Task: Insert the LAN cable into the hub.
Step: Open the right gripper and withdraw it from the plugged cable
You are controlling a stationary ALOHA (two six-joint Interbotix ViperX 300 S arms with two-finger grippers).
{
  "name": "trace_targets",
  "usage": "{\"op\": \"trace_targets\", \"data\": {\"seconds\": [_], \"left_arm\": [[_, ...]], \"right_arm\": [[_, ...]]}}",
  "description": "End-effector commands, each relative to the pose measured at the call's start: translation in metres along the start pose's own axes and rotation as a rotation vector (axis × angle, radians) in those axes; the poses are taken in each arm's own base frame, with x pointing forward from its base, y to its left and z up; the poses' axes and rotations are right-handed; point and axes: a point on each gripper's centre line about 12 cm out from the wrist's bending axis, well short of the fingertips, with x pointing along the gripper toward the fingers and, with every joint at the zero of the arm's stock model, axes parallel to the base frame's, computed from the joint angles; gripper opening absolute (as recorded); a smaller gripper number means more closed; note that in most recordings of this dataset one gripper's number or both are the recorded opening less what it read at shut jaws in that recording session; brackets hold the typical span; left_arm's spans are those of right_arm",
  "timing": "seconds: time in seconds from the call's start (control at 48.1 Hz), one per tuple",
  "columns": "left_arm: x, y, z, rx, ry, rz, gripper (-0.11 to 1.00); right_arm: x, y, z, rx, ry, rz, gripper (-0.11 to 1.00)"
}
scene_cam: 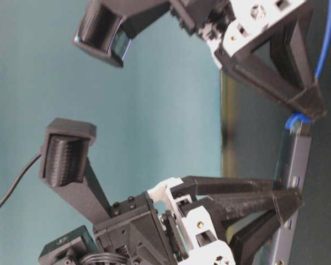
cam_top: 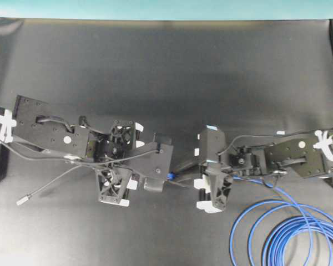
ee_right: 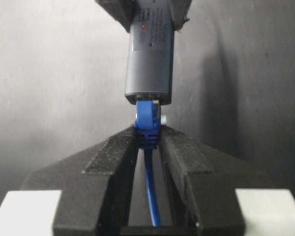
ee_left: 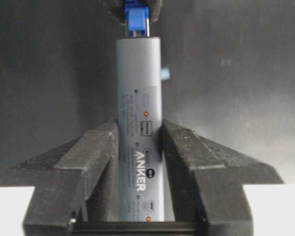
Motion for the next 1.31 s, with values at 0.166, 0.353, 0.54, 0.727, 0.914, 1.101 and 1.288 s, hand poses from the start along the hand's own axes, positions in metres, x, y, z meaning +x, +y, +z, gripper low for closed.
{"op": "trace_targets", "data": {"seconds": [0.166,0.353,0.54,0.727,0.914,1.101,1.288], "left_arm": [[-0.009,0.001,-0.002,-0.006,-0.016,0.005,0.29],[-0.008,0.006,-0.005,-0.036,-0.027,0.013,0.48],[-0.009,0.008,-0.009,-0.053,-0.044,0.017,0.89],[-0.036,0.006,-0.028,-0.065,-0.071,0.021,0.85],[-0.087,0.002,-0.038,-0.094,-0.219,0.031,0.84],[-0.118,-0.007,-0.064,-0.132,-0.404,0.023,0.84],[-0.139,-0.013,-0.085,-0.127,-0.571,0.02,0.84]], "right_arm": [[-0.004,0.005,0.006,0.004,-0.014,0.012,0.76],[-0.022,0.004,0.003,0.006,-0.004,0.011,0.81],[-0.066,0.0,-0.01,0.026,0.003,0.013,0.81],[-0.105,-0.002,-0.011,0.051,-0.057,0.031,0.8],[-0.129,-0.003,-0.01,0.05,-0.11,0.047,0.8],[-0.144,-0.005,-0.013,0.056,-0.12,0.048,0.8],[-0.15,-0.006,-0.015,0.054,-0.111,0.047,0.8]]}}
